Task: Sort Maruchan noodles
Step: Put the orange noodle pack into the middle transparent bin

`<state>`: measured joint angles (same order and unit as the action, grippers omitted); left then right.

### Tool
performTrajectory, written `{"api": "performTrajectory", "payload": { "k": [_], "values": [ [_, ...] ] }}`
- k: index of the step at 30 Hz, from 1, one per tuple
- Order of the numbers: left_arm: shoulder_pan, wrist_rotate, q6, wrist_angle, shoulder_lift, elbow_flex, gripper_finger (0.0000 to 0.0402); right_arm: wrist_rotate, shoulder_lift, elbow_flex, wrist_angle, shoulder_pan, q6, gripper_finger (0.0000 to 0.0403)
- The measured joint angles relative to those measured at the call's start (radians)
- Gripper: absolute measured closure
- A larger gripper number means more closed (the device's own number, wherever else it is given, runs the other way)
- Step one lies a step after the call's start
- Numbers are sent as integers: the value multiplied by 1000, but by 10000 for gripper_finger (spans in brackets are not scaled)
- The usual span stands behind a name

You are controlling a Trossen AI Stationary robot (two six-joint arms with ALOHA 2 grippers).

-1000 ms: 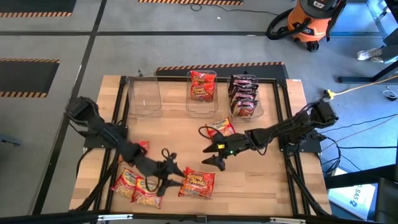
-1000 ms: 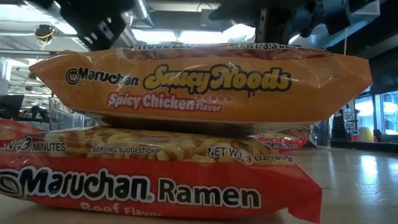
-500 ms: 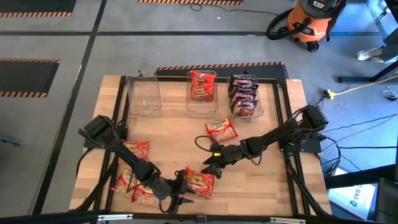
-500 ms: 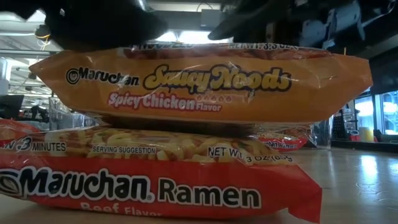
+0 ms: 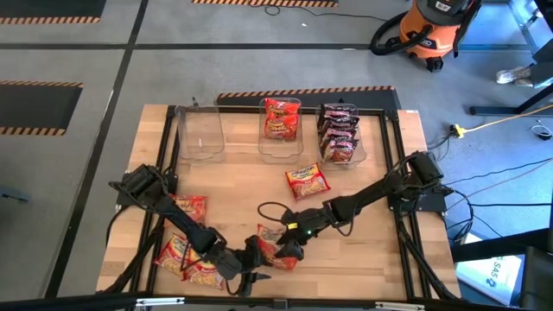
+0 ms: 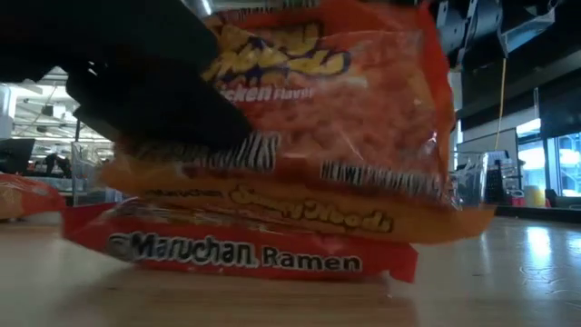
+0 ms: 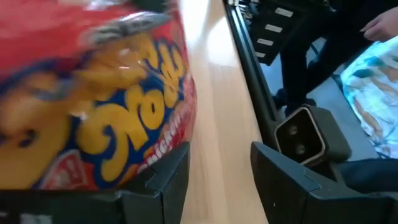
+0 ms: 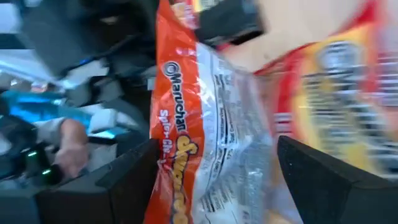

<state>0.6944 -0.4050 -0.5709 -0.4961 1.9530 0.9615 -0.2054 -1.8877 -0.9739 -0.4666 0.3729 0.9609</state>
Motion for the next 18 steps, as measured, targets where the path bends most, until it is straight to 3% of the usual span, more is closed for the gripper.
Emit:
{"api": "performTrajectory", "payload": {
  "k": [6,10,18],
  "values": [
    [-1,0,0,9,0,0,237,-48,0,-56,16,0,-28,100],
    [-1,-1,-1,10,0,0,237,-30,0,-110,124,11,-78,100],
    [-10,-8,-1,10,0,0,237,204,0,-213,394,99,-172,100]
  ]
}}
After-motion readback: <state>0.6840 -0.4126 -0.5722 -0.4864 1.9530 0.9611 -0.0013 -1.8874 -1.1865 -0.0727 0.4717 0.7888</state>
